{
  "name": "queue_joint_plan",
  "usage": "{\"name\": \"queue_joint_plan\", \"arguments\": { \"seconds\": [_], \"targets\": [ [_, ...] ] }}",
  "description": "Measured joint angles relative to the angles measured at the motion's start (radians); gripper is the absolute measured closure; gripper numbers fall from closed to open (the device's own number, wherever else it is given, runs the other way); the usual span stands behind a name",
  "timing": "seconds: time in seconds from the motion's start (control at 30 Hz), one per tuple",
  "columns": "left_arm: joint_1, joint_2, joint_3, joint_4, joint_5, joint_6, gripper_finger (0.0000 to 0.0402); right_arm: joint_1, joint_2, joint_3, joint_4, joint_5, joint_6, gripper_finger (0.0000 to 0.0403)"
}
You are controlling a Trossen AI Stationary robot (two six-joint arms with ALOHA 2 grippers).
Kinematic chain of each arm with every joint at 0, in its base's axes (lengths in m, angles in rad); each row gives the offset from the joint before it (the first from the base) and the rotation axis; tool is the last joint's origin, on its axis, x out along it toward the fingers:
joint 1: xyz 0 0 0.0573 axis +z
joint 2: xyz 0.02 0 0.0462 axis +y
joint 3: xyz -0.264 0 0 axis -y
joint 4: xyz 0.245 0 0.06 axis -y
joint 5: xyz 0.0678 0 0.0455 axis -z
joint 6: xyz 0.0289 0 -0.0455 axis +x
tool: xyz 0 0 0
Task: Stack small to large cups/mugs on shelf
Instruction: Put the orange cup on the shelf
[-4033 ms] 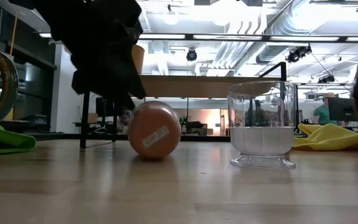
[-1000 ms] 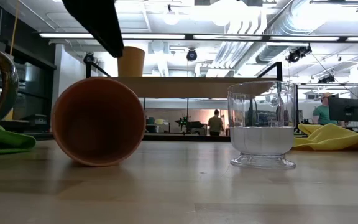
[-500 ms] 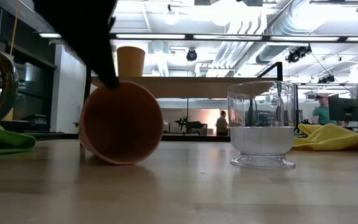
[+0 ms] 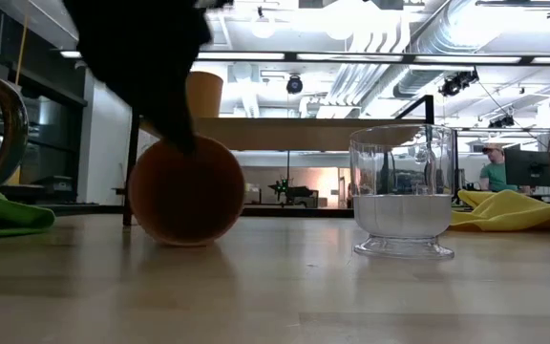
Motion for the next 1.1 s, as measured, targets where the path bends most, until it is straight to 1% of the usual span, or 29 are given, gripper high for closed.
{"name": "queue_joint_plan", "arguments": {
  "seconds": [0.1,0.2,0.27,0.4,0.43,0.53,0.6,0.77,0.87,1.0,1.1],
  "targets": [
    [0.008,0.000,-0.040,0.001,-0.010,-0.044,0.0238,0.000,0.000,0.000,0.001,0.000,0.016,0.0150],
    [0.019,0.000,-0.068,0.001,-0.027,-0.053,0.0273,0.000,0.000,0.000,0.001,0.000,0.018,0.0150],
    [0.026,0.000,-0.085,0.012,-0.030,-0.061,0.0302,0.000,0.000,0.000,0.000,0.000,0.024,0.0150],
    [0.034,0.000,-0.088,0.016,-0.029,-0.071,0.0382,0.000,0.000,0.000,0.001,0.000,0.025,0.0150],
    [0.033,-0.001,-0.088,0.018,-0.030,-0.072,0.0390,0.000,0.000,0.000,0.001,0.000,0.027,0.0150],
    [0.030,-0.012,-0.083,0.014,0.002,-0.075,0.0386,0.000,0.000,0.000,0.001,0.000,0.034,0.0150],
    [0.029,-0.011,-0.068,0.000,0.017,-0.075,0.0393,0.000,0.000,0.000,0.000,0.000,0.034,0.0150],
    [0.024,-0.042,0.005,-0.049,0.040,-0.048,0.0395,0.000,0.000,0.000,0.000,0.000,0.034,0.0150],
    [0.023,-0.095,0.056,-0.127,0.039,-0.034,0.0398,0.000,0.000,0.000,0.000,0.000,0.033,0.0150],
    [0.025,-0.195,0.120,-0.272,0.044,-0.034,0.0399,0.000,0.000,0.000,-0.004,0.000,0.032,0.0150],
    [0.036,-0.283,0.175,-0.354,0.091,-0.006,0.0399,0.000,0.000,0.000,-0.004,0.000,0.031,0.0150]
  ]
}}
